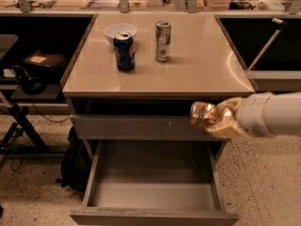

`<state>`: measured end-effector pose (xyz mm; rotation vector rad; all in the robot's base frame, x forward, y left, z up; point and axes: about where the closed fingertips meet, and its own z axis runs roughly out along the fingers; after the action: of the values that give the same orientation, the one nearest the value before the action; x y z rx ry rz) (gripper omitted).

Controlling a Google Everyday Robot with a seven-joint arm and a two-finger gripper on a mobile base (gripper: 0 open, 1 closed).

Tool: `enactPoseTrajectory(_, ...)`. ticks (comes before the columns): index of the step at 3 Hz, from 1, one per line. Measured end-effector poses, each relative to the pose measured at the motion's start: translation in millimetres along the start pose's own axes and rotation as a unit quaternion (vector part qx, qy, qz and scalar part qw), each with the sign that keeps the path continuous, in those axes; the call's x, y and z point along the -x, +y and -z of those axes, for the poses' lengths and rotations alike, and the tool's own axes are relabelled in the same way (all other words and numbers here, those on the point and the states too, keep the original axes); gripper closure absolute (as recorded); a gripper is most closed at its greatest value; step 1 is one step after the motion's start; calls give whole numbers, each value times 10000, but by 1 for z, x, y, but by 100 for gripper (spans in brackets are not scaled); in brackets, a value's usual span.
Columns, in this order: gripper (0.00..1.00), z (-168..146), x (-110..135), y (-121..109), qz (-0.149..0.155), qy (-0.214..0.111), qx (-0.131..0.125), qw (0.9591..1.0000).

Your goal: Pick orange can from middle drawer and place on counter

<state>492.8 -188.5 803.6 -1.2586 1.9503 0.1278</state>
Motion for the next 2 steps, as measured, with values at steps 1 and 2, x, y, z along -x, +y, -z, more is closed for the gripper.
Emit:
enactPoseTrajectory(1,100,56,54,-41,263,5,-534,9982)
enactPoseTrajectory(2,100,76,80,-56,371,-90,-790,9961)
